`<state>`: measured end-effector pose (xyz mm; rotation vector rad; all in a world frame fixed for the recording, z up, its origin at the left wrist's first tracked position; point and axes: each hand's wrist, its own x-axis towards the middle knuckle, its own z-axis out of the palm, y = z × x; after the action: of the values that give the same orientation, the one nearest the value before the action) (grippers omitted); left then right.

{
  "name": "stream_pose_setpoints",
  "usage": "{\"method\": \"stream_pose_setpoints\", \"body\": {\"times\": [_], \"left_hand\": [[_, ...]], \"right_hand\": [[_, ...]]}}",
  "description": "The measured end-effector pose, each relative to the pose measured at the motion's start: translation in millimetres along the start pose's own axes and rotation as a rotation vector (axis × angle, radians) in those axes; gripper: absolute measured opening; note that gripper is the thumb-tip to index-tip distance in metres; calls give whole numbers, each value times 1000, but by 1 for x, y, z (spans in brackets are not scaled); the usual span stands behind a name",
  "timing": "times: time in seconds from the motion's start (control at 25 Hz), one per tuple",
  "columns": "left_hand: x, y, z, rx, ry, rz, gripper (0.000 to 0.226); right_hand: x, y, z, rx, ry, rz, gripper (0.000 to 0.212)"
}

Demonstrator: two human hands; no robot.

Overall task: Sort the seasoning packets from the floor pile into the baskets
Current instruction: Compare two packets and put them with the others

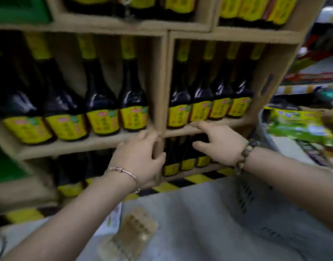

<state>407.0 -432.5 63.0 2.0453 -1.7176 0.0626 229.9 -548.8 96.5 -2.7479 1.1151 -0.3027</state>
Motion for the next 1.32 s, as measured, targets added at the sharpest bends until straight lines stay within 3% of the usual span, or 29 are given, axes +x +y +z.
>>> {"method": "stream_pose_setpoints", "body": {"times": [0.36,0.6,0.72,0.92,1.12,1.24,1.32], "left_hand": [[-121,-141,78,233,-278,-384,50],[-160,-176,134,253,-445,-466,54],[-169,-180,162,166,-501,-539,55],[-190,-174,211,-64,-665,-652,61],[-205,-167,222,-225,-583,-772,68],[-209,-160,219,-372,-323,-818,66],[-212,-156,215,-498,-220,-858,77]], "right_hand": [[3,-60,167,-189,-443,-109,54],[21,-62,297,-90,-694,37,45],[27,-56,345,-38,-704,221,34],[17,-55,394,-7,-599,338,50],[10,-51,393,332,-522,300,12],[8,-35,364,503,-542,188,23],[15,-31,334,742,-674,104,28]]}}
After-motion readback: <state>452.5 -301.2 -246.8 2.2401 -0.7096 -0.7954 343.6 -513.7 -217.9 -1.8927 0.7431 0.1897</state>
